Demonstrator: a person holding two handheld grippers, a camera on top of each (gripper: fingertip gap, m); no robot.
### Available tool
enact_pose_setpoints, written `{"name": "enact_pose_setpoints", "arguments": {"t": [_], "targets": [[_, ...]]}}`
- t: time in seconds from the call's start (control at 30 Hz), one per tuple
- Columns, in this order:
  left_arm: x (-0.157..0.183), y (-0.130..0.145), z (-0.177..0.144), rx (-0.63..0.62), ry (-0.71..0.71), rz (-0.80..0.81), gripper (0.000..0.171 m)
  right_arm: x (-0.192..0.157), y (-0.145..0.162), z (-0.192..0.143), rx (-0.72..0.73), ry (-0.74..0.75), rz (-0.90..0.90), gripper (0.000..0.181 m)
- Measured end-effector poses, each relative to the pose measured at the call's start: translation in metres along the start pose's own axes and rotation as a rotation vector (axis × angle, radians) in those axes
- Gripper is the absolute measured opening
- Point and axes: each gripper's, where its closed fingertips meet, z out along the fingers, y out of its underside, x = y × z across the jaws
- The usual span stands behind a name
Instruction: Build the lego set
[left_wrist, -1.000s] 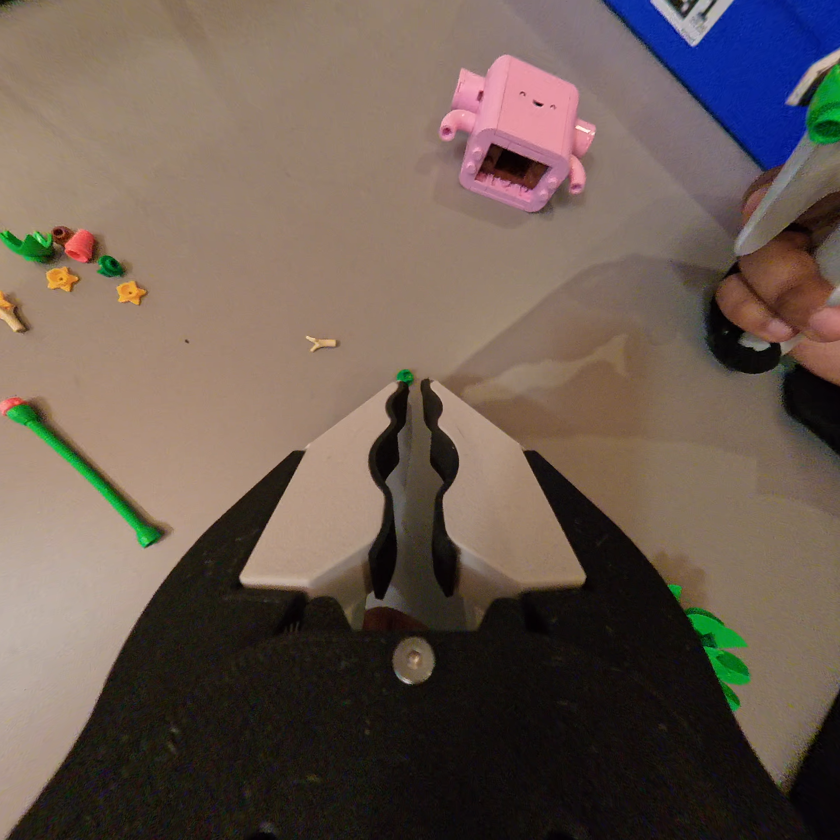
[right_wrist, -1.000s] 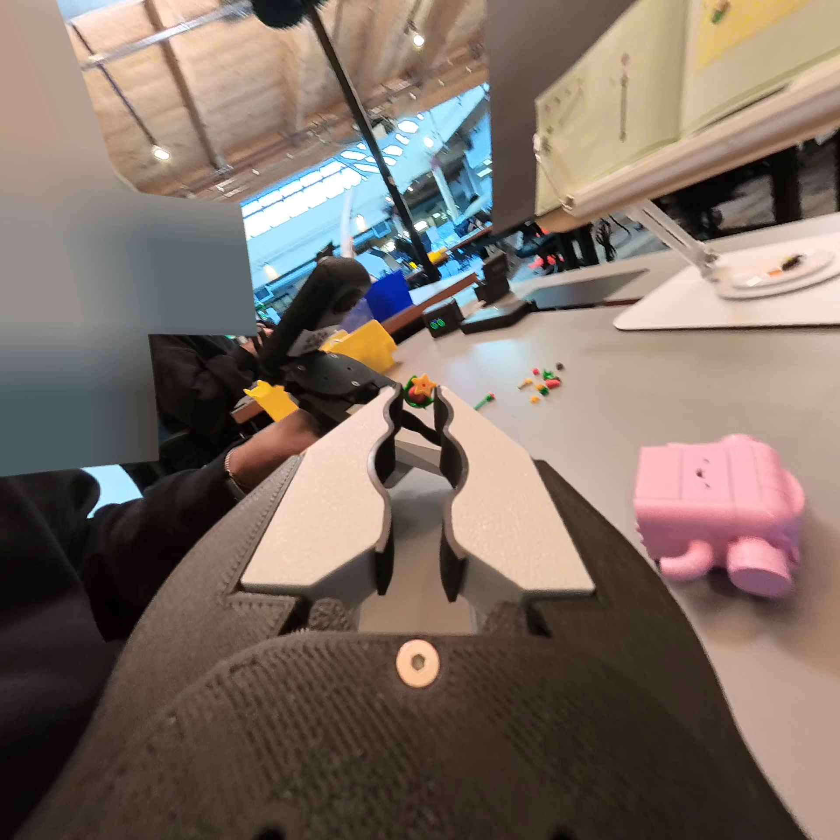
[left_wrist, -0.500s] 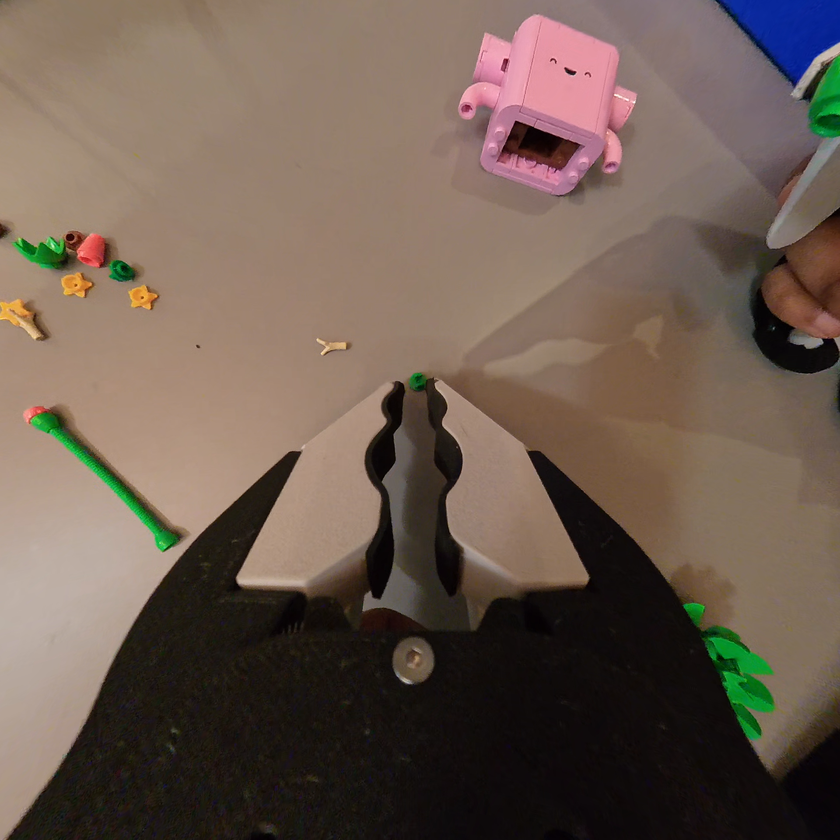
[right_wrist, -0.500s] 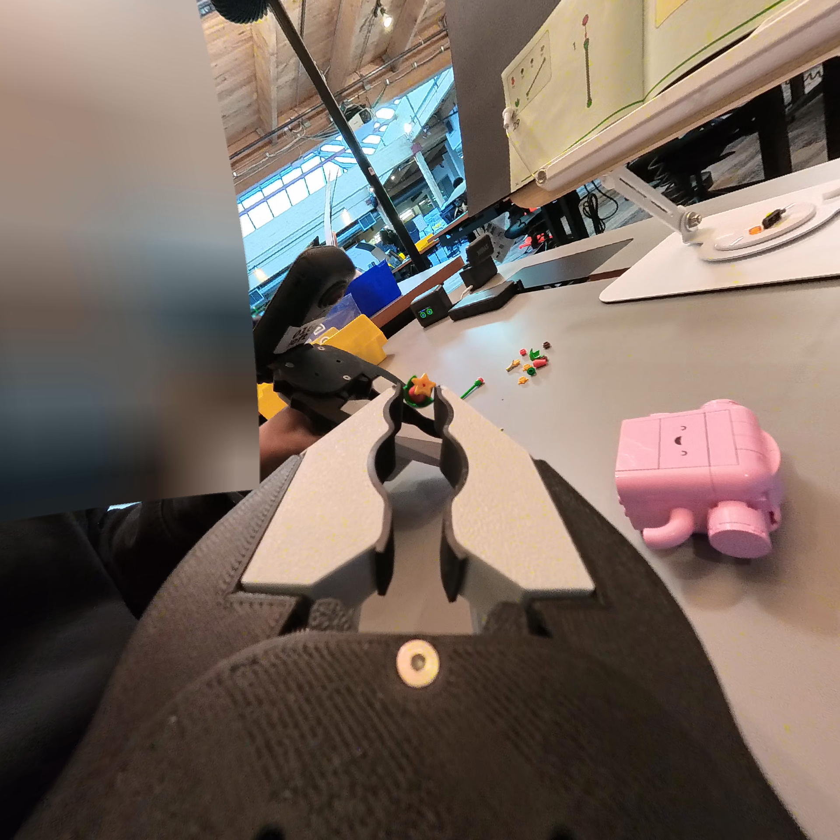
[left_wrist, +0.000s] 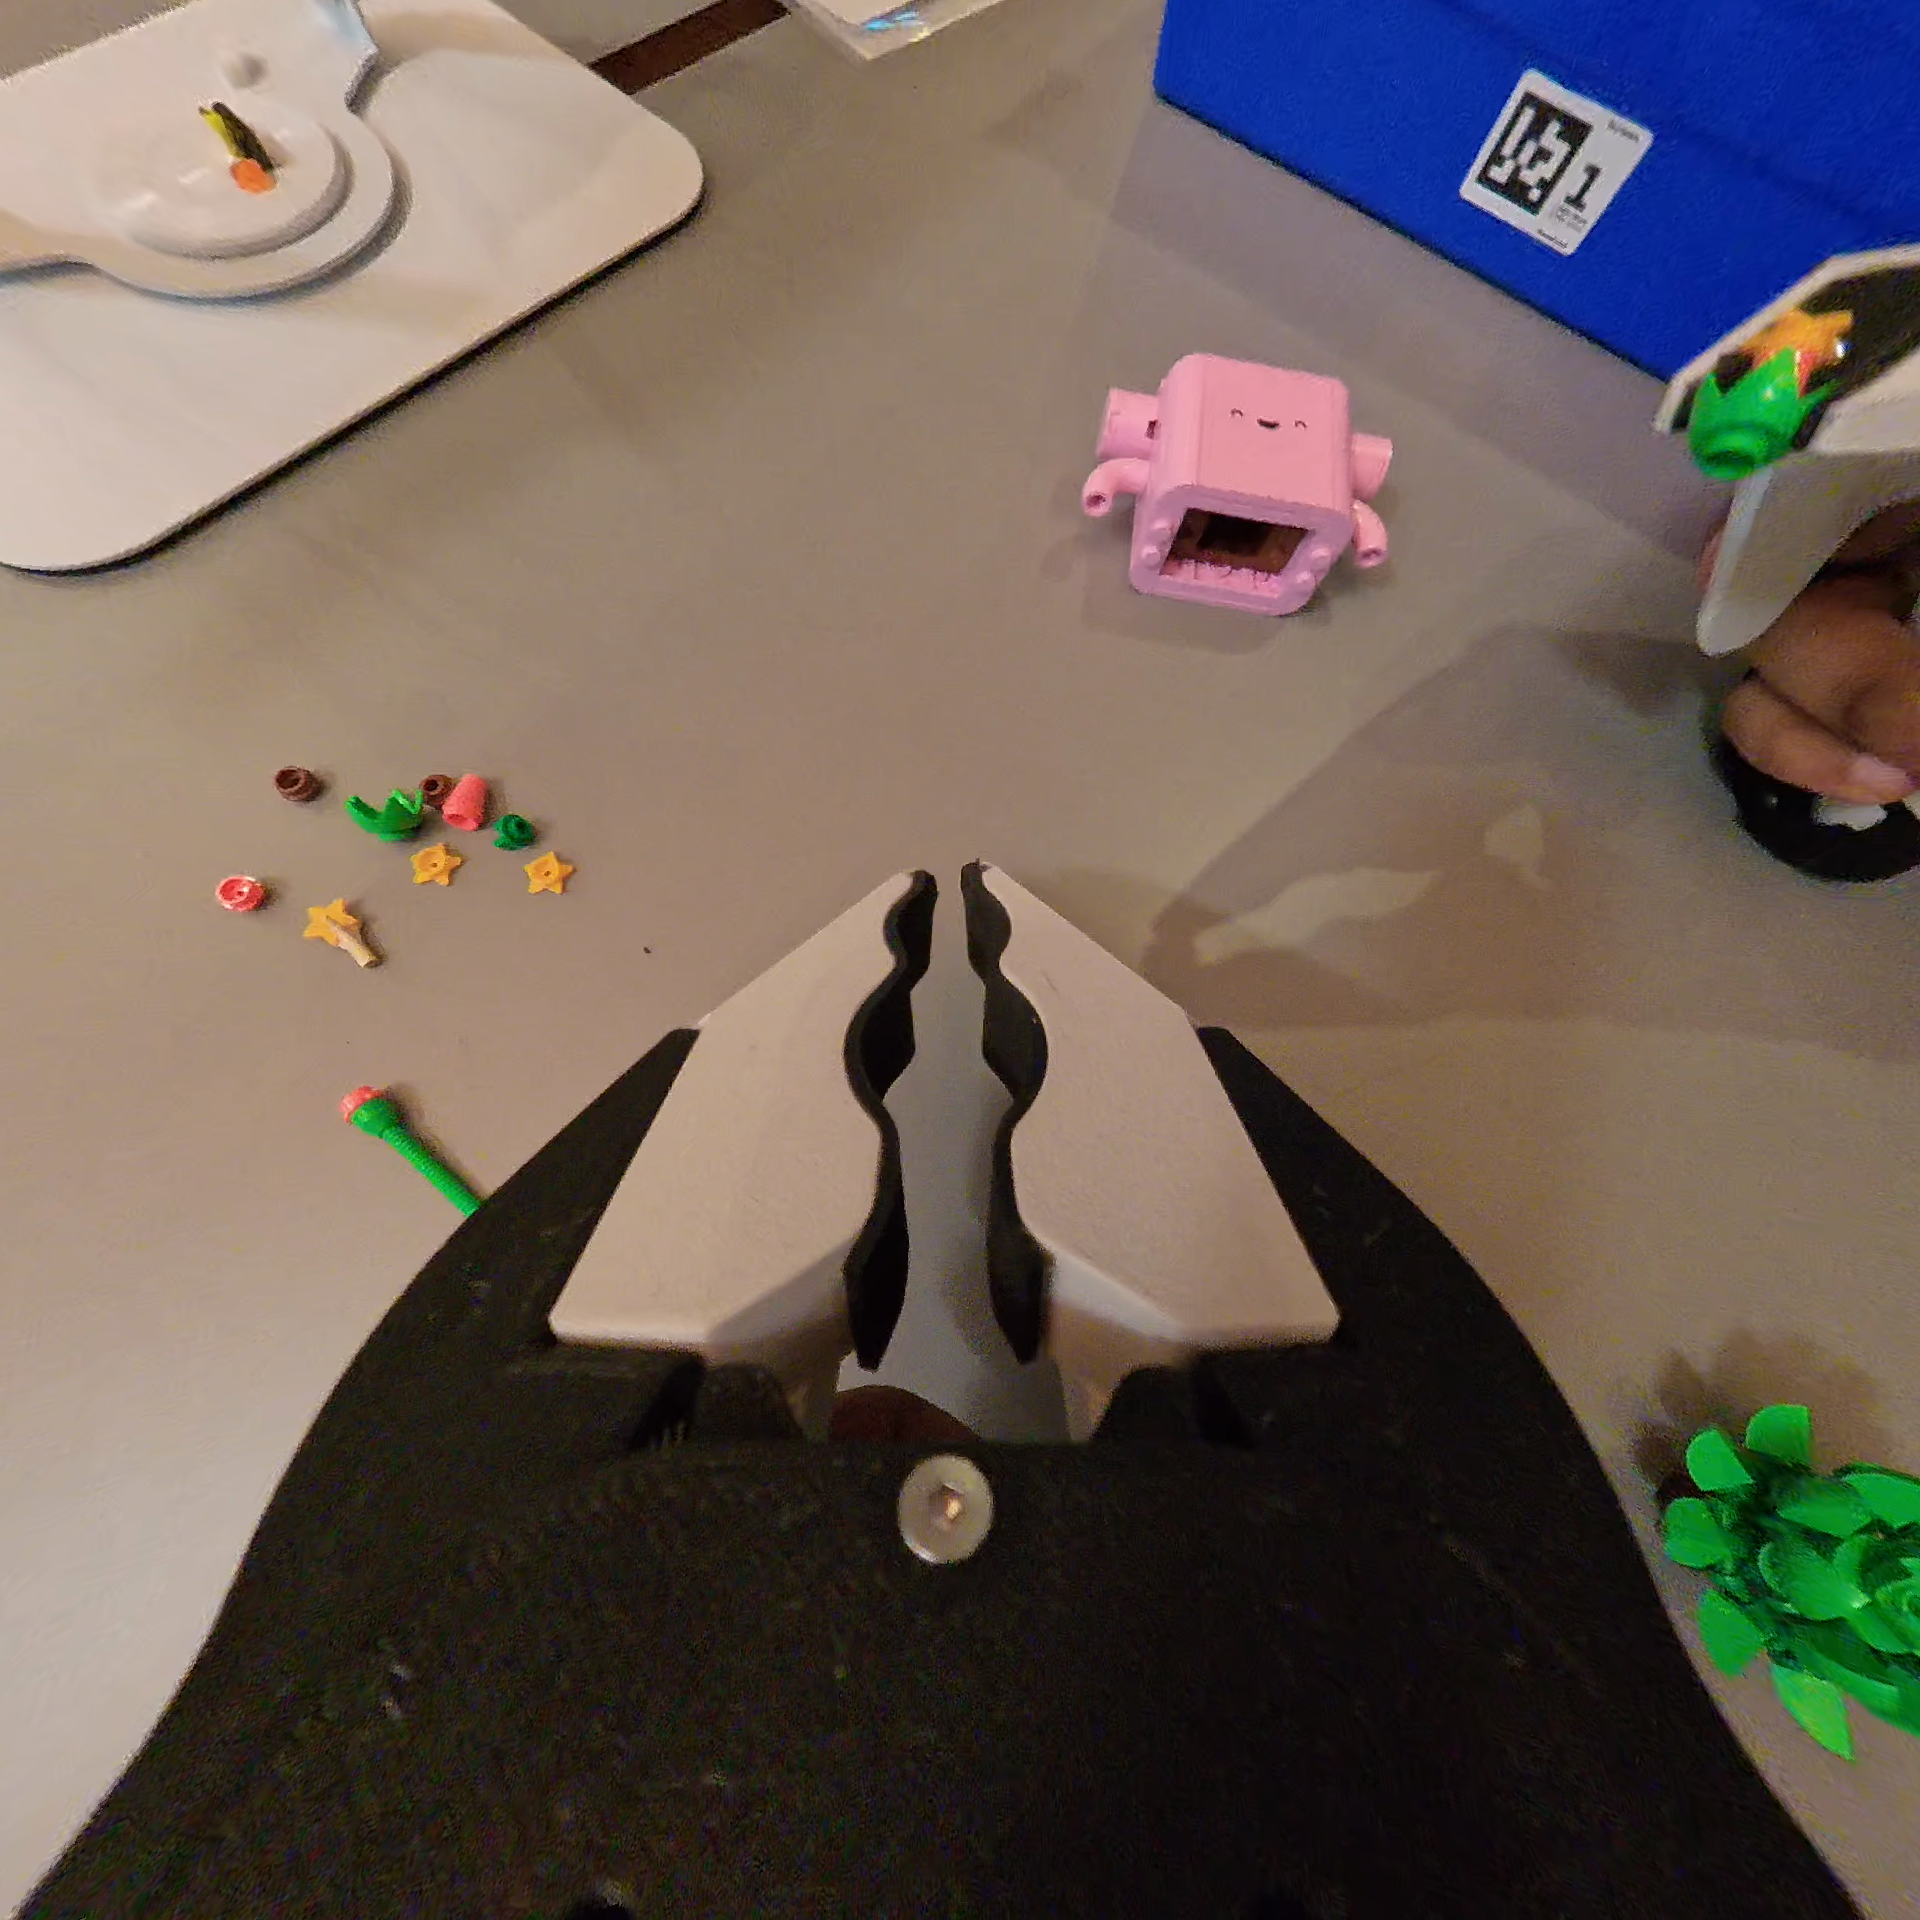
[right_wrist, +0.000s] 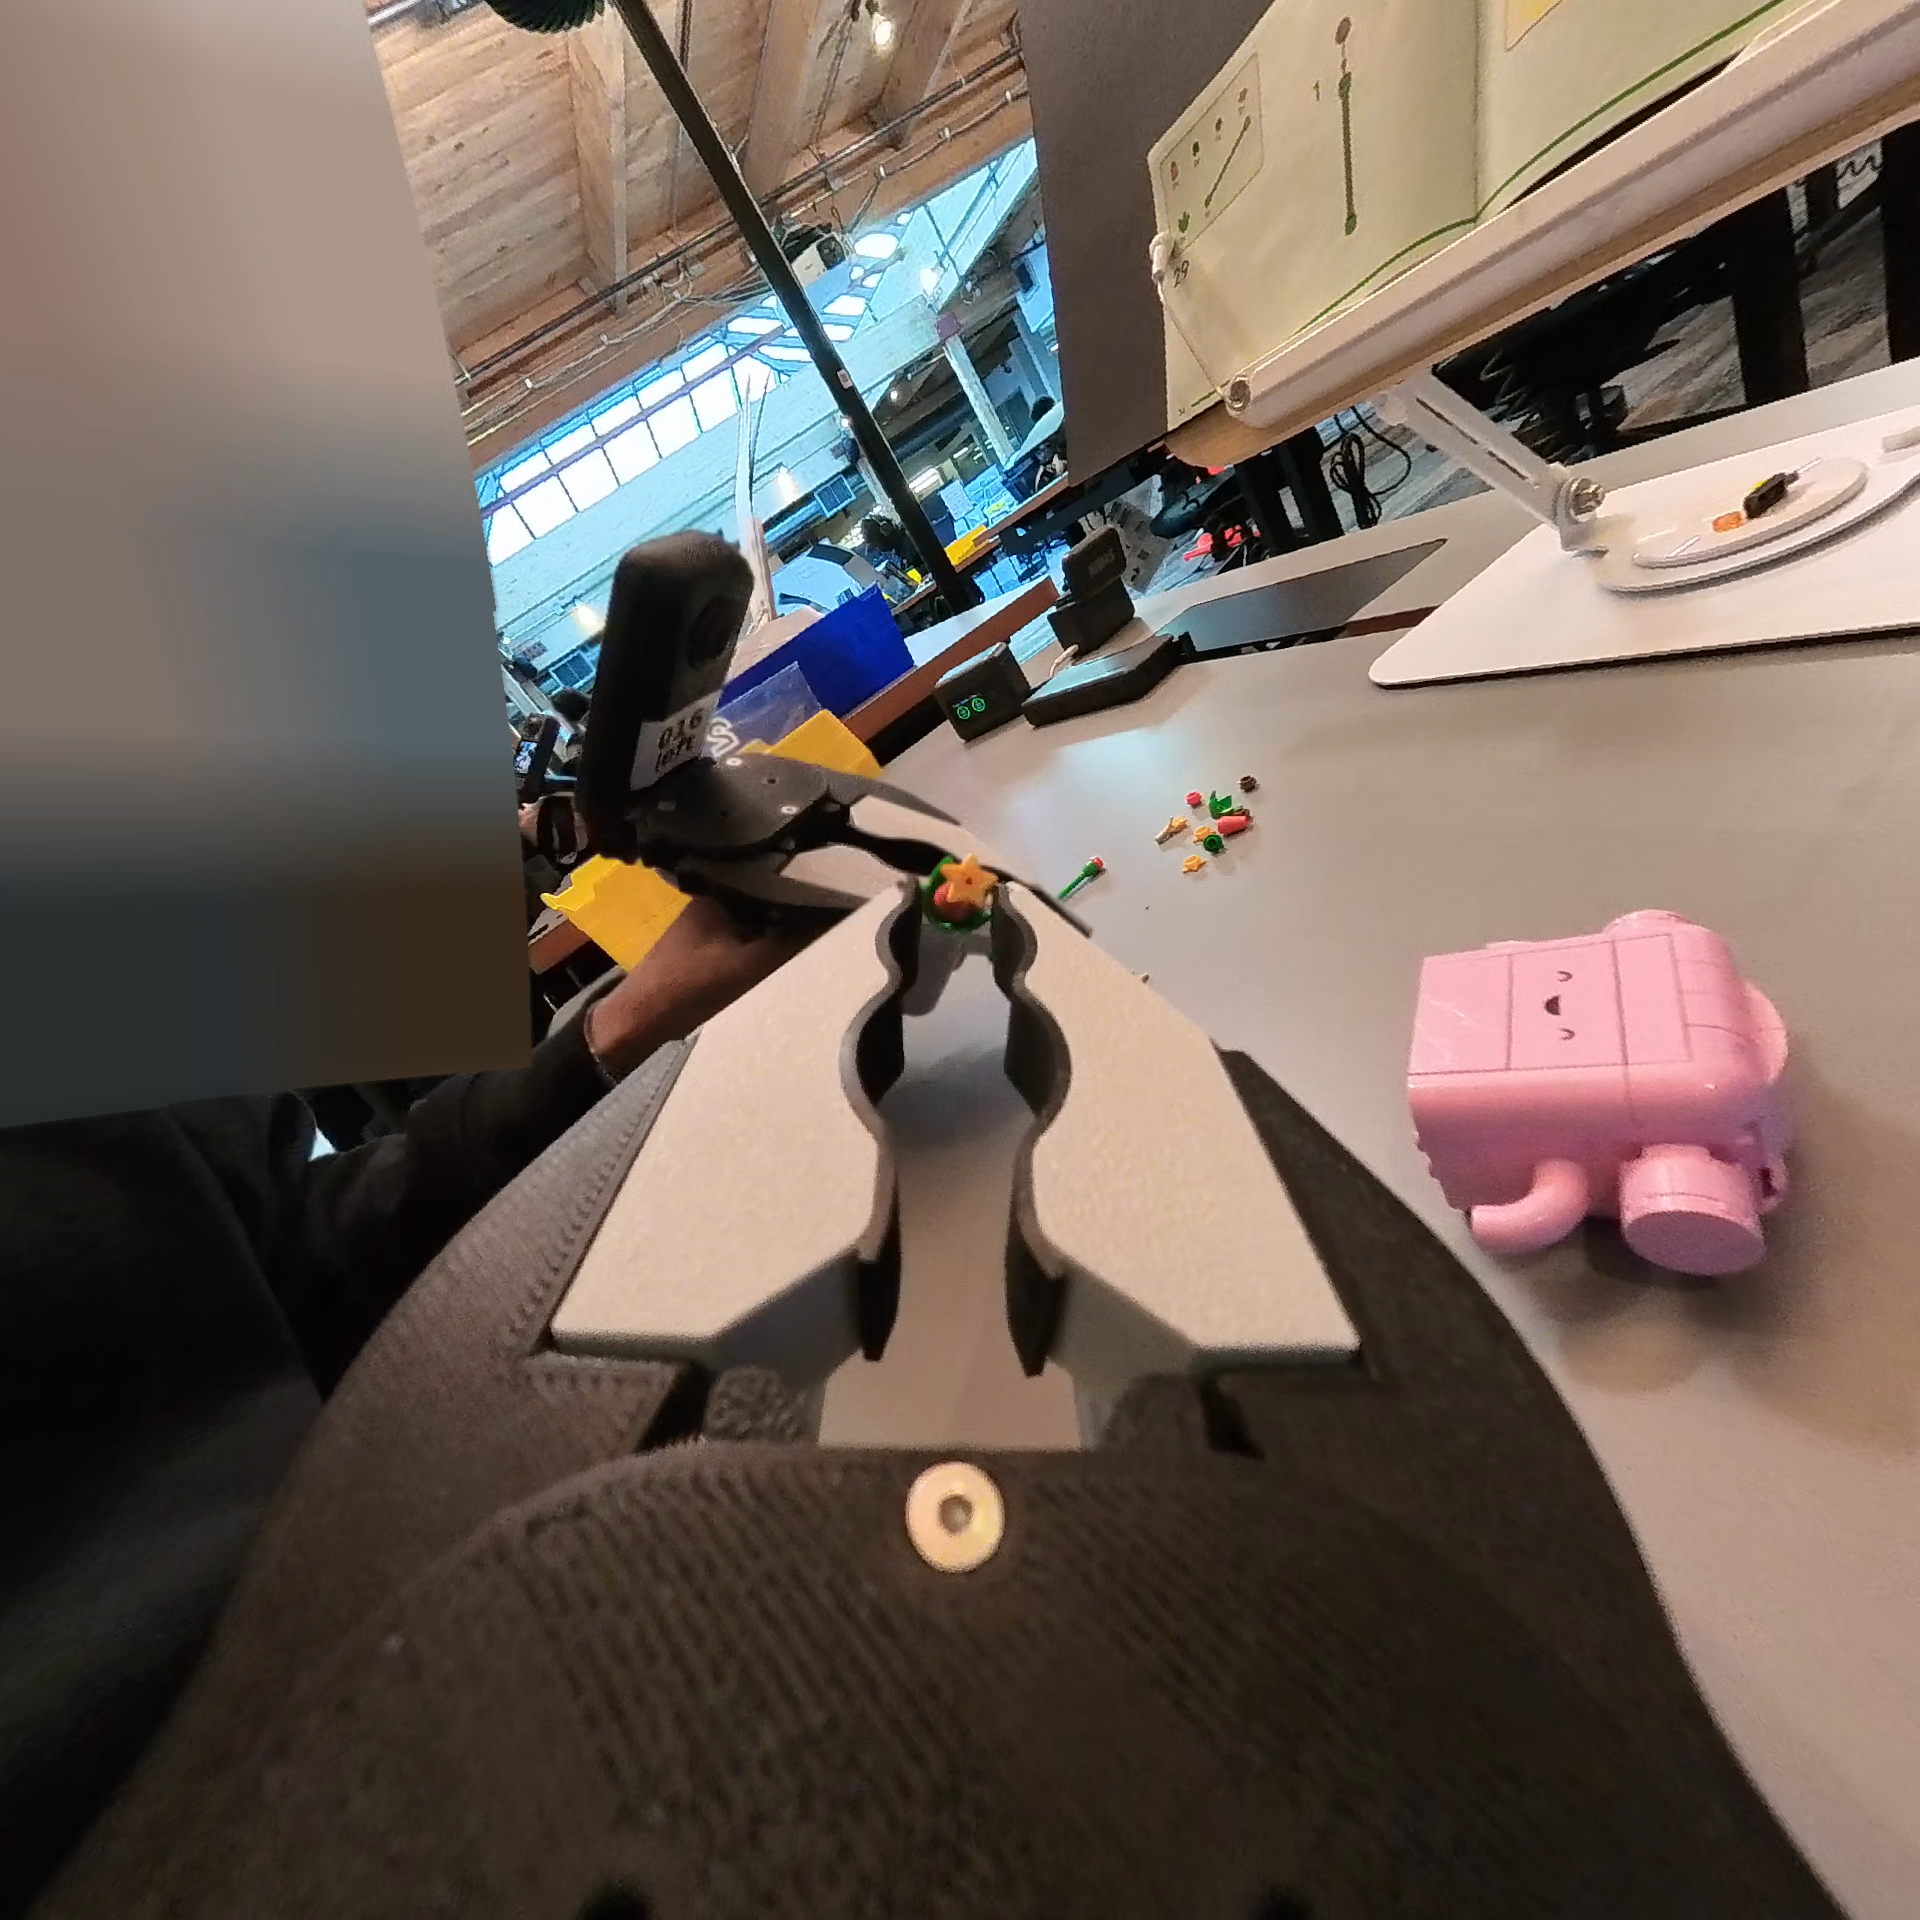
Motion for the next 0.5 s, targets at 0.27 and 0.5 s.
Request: {"name": "enact_pose_setpoints", "arguments": {"t": [0.27,0.5], "targets": [[-0.003,0.012,0.004,-0.027,-0.022,0.071,0.002,-0.008,0.003,0.004,-0.017,-0.034,-0.017,0.011],[-0.007,0.013,0.001,-0.001,0.021,0.000,0.006,-0.010,0.005,0.005,-0.027,-0.046,-0.029,0.011]]}}
